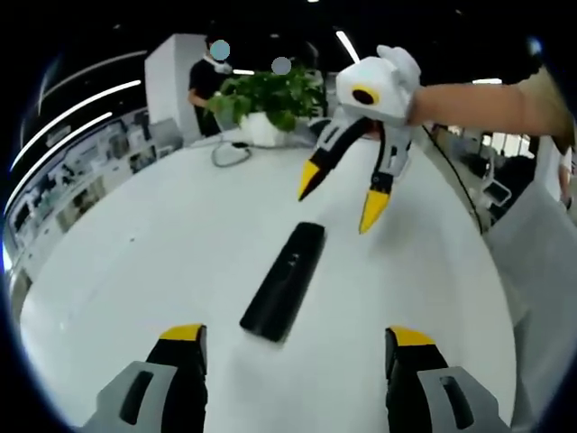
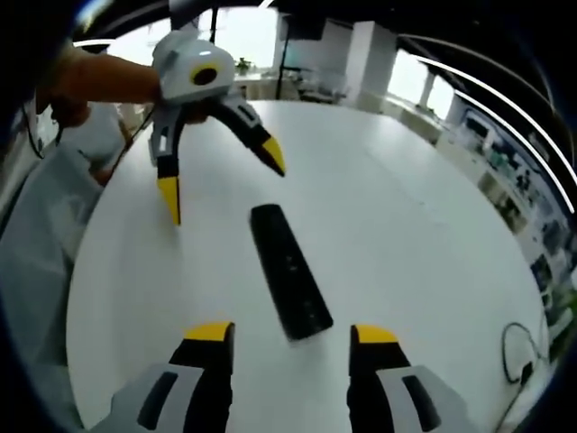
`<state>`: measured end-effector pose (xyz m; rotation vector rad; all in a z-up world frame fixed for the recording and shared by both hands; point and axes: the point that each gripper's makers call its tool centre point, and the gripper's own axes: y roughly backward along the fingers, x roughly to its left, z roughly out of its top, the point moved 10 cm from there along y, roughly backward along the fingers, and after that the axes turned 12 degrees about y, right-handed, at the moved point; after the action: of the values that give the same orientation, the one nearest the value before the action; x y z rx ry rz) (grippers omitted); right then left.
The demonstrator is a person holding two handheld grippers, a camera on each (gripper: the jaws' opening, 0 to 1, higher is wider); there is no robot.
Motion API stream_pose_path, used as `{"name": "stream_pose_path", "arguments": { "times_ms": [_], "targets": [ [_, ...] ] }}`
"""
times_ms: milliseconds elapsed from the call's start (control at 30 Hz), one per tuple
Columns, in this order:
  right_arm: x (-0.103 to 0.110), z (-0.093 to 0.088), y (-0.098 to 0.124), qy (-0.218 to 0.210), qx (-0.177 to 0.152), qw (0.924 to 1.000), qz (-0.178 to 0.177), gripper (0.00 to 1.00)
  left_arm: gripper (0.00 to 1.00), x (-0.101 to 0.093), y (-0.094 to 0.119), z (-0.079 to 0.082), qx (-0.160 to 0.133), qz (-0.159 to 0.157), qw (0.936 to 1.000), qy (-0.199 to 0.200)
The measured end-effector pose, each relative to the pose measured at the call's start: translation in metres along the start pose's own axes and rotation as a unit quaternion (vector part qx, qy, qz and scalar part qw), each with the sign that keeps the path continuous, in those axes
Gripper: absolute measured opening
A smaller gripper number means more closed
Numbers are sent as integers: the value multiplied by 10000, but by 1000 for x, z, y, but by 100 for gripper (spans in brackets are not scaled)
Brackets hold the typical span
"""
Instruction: Press the specified remote control buttons in sequence, fully releasing each button before pressing the next.
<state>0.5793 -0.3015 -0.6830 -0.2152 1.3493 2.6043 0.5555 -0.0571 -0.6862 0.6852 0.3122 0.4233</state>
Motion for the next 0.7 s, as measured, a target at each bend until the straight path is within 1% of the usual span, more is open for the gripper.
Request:
{"name": "stream_pose_path", "arguments": {
  "times_ms": [100, 167, 367, 433, 700],
  "targets": [
    [-2, -1, -4, -28, 21, 10000, 92, 47, 82, 4, -5, -1, 59, 10, 10000, -43],
    [-5, -1, -7, -1, 53, 9999, 129, 45, 82, 6, -7, -1, 110, 6, 9999, -38],
    [-11, 0, -15, 21, 129, 9996, 232, 44, 81, 11, -12, 0, 172, -26, 9998, -87],
    [-12, 1, -18, 26, 140, 9995, 286, 43, 81, 16, -14, -1, 198, -12, 9998, -88],
    [-16, 5, -27, 81, 252, 9987, 425, 42, 79, 16, -14, 3, 261, -67, 9995, -140]
  ]
}}
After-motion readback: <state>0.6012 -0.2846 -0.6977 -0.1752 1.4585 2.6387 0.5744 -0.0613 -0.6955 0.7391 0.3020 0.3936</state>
